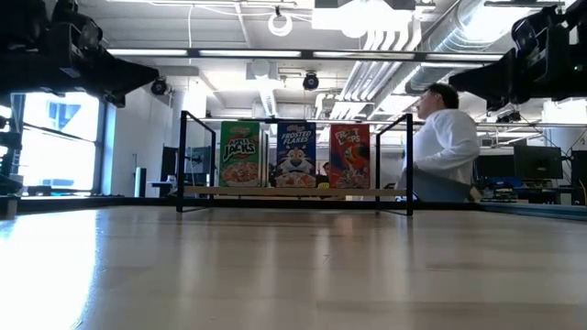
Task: Stack cereal on shelf
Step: Return to Home Position
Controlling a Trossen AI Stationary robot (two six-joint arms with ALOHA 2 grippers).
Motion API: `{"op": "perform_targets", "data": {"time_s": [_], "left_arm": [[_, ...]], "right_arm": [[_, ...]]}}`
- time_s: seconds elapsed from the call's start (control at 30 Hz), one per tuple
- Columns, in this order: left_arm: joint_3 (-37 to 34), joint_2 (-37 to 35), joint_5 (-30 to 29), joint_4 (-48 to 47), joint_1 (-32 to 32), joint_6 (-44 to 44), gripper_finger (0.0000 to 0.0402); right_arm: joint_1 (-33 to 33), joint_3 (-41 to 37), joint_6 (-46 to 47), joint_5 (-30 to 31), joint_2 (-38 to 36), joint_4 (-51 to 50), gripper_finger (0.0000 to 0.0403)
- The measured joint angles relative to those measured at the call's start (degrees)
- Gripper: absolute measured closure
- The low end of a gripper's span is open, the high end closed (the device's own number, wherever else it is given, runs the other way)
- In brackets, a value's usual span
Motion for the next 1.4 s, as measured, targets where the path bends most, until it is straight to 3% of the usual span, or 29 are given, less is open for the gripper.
{"op": "perform_targets", "data": {"time_s": [0.17, 0.47, 0.93, 1.17, 1.4], "left_arm": [[0.0, 0.0, 0.0, 1.1, 0.0, 0.1, 0.0401], [0.0, 0.7, -0.4, -2.9, 0.0, -1.8, 0.0401], [0.0, 3.8, -4.2, -3.1, -0.1, -0.7, 0.0401], [0.1, 3.9, -18.0, -5.9, -0.1, -5.3, 0.0401], [0.1, 4.2, -18.6, -5.7, -0.1, -5.8, 0.0401]], "right_arm": [[0.0, 0.0, -1.6, 1.0, -0.2, 2.0, 0.0403], [0.0, 0.0, 0.1, 14.0, 0.4, -0.8, 0.0403], [0.0, -0.1, 4.1, 14.6, 4.0, -0.7, 0.0403], [0.0, -0.1, 12.2, 14.5, 4.2, -0.7, 0.0403], [0.0, -0.1, 6.3, 14.4, 4.2, -0.7, 0.0403]]}}
